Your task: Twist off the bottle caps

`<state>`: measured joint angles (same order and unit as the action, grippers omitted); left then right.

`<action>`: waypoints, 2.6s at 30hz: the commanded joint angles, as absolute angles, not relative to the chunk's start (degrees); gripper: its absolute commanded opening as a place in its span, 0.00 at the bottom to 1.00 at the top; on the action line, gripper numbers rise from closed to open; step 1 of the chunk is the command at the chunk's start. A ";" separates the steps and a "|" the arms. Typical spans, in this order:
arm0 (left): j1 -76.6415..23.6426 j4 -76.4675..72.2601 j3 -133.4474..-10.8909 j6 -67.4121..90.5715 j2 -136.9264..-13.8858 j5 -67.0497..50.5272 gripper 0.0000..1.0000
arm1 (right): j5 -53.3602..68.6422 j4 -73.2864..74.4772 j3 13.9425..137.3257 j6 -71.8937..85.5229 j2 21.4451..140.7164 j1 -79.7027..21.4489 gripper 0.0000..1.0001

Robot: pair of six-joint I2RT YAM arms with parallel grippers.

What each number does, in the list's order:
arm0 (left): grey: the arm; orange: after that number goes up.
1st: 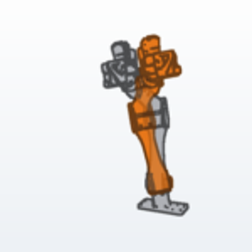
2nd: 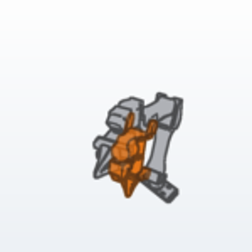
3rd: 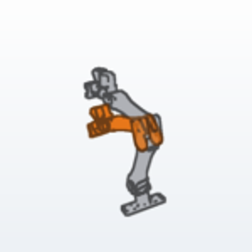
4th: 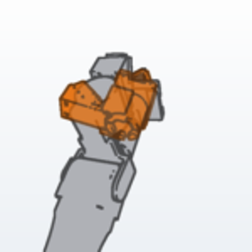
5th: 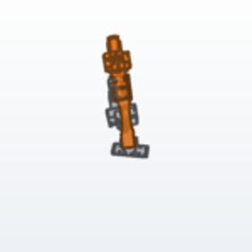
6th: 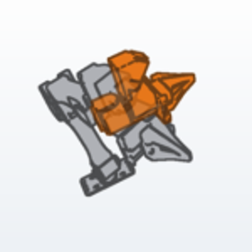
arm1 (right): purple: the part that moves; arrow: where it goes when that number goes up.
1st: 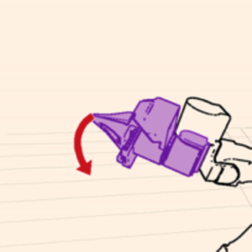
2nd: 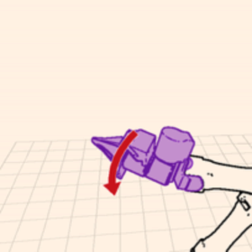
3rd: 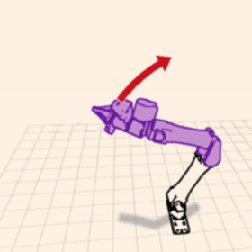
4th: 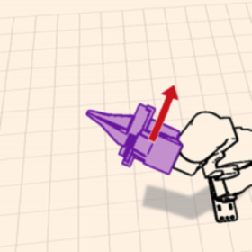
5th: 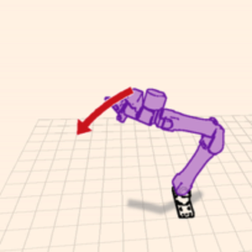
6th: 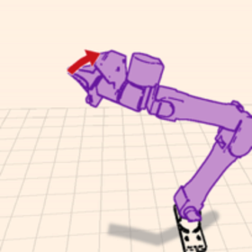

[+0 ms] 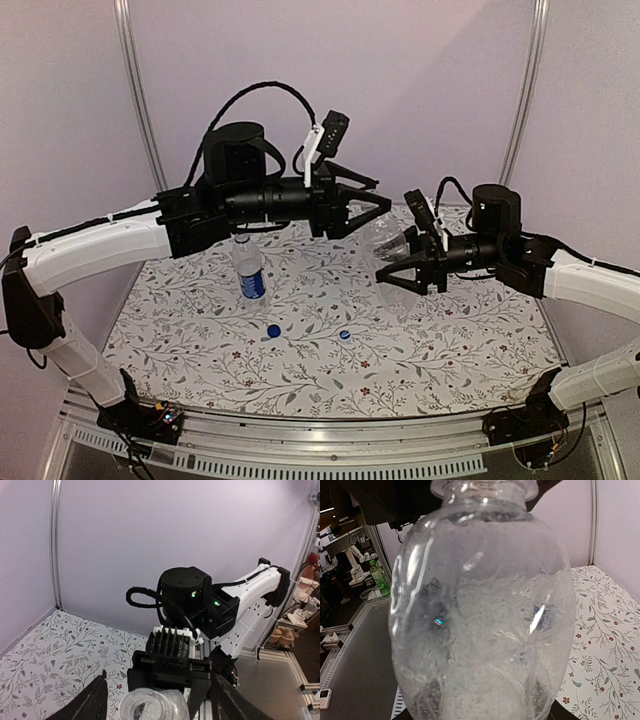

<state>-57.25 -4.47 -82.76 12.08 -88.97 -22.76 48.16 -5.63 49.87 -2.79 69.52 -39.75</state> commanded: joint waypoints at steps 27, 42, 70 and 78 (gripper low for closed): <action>-54.20 -3.55 -83.62 14.76 -90.23 -28.46 0.00 | 42.20 -4.58 51.24 -3.77 69.52 -40.08 0.71; -53.79 4.16 -79.59 4.69 -87.62 -7.26 0.00 | 21.33 -2.24 49.44 -0.38 65.16 -38.77 0.99; -52.28 -8.67 -76.57 3.32 -104.96 4.88 0.00 | 16.80 -2.86 45.09 2.70 61.35 -37.88 0.99; -51.96 -11.40 -73.91 4.86 -105.51 4.23 0.00 | 16.59 -2.57 45.15 2.73 60.91 -37.84 0.99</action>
